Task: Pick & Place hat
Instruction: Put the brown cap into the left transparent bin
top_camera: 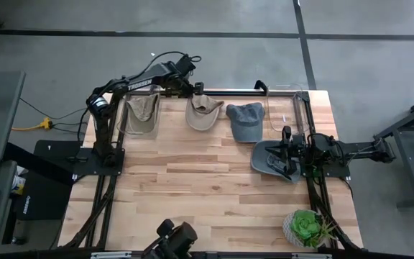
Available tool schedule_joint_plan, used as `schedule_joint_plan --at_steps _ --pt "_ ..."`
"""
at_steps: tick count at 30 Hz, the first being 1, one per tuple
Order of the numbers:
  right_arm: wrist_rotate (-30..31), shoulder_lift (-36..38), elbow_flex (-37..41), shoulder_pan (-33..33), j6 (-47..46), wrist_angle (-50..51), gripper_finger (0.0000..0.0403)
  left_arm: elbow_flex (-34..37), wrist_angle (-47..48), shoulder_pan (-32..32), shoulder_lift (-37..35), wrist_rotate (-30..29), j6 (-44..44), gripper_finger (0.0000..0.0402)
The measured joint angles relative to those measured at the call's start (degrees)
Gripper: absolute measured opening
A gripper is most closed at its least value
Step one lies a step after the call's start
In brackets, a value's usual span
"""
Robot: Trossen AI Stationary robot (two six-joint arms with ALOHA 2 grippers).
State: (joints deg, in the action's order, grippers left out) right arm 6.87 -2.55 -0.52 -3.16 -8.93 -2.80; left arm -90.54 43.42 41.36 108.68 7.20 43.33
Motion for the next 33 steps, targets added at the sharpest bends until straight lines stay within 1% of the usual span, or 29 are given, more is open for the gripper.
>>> schedule_joint_plan --at_steps 16,22,29,33 --pt "0.0 0.0 0.0 0.0 0.0 0.0 0.0012 -0.1 -0.2 -2.2 -8.9 0.4 -2.0 0.0000" --pt "0.0 0.0 0.0 0.0 0.0 0.0 0.0012 -1.3 -0.9 -2.8 -12.4 0.6 -2.3 0.0000" --pt "0.0 0.0 0.0 0.0 0.0 0.0 0.0012 -1.5 -10.2 -2.9 -16.2 6.5 0.8 0.0000" --pt "0.0 0.0 0.0 0.0 0.0 0.0 0.0012 -1.5 -14.5 -2.9 -18.2 7.5 2.4 0.0000"
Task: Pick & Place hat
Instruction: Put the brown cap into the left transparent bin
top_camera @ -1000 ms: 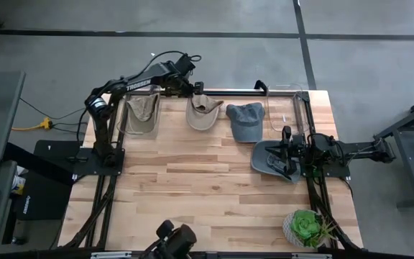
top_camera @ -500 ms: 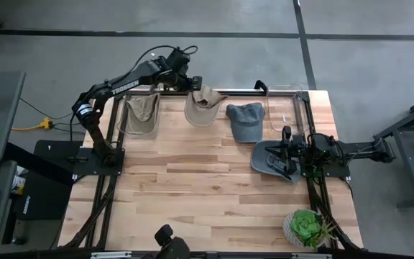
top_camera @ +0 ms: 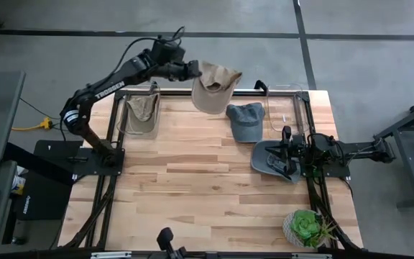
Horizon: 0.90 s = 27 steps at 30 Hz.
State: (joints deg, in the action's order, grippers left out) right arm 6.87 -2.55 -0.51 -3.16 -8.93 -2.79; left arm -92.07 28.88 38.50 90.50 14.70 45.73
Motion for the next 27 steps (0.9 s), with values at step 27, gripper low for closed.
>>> schedule_joint_plan --at_steps 27 --pt "0.0 0.0 0.0 0.0 0.0 0.0 0.0012 0.0 0.0 0.1 -18.5 -5.0 1.0 0.0000"
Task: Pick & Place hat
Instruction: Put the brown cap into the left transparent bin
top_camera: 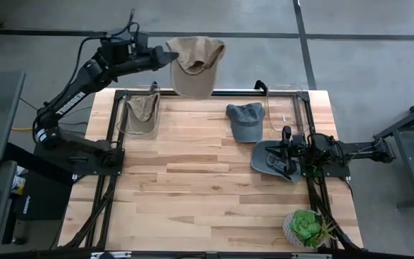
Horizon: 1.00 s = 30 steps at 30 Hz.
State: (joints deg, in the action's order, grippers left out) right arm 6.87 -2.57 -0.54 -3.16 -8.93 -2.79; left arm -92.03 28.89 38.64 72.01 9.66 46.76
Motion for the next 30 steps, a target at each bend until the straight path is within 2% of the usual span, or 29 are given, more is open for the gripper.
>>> schedule_joint_plan --at_steps 18,30 --pt "0.0 0.0 0.0 0.0 0.0 0.0 0.0012 0.0 15.7 0.0 -11.9 -14.7 -2.0 0.0000" --pt "0.0 0.0 0.0 0.0 0.0 0.0 0.0012 0.0 28.2 0.0 -18.6 -21.0 -2.5 0.0000"
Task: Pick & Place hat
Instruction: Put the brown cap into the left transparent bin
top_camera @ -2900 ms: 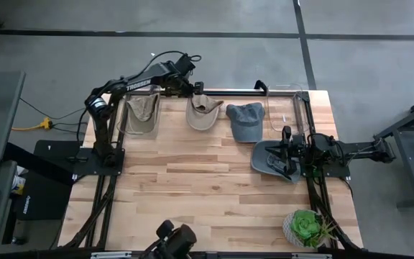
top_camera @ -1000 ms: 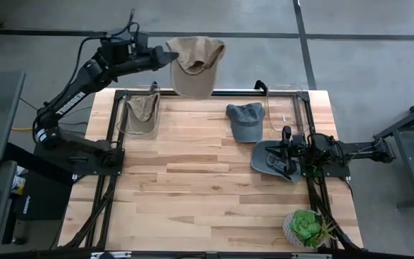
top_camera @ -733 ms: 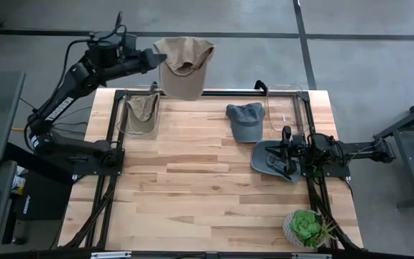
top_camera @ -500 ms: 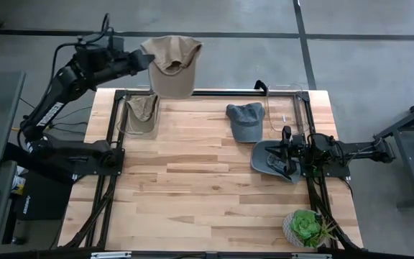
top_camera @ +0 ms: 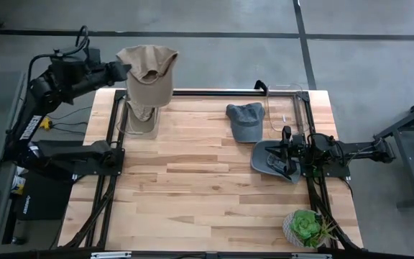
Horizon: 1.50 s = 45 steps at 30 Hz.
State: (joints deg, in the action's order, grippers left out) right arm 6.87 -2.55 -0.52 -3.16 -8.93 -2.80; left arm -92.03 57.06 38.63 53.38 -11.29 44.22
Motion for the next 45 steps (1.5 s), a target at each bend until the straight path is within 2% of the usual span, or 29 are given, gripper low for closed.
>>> schedule_joint_plan --at_steps 11,22,36,41,45 --pt "0.0 0.0 0.0 0.0 0.0 0.0 0.0012 0.8 7.0 0.0 -4.6 -4.8 1.9 0.0000" --pt "0.0 0.0 0.0 0.0 0.0 0.0 0.0012 11.8 6.9 0.0 -9.0 -7.0 5.2 0.0000" --pt "0.0 0.0 0.0 0.0 0.0 0.0 0.0012 19.0 4.0 0.2 -9.2 -9.3 5.8 0.0000" --pt "0.0 0.0 0.0 0.0 0.0 0.0 0.0012 21.8 2.7 5.5 -9.3 -6.7 5.8 0.0000" --pt "0.0 0.0 0.0 0.0 0.0 0.0 0.0012 24.6 0.7 11.5 -9.3 -1.3 4.5 0.0000"
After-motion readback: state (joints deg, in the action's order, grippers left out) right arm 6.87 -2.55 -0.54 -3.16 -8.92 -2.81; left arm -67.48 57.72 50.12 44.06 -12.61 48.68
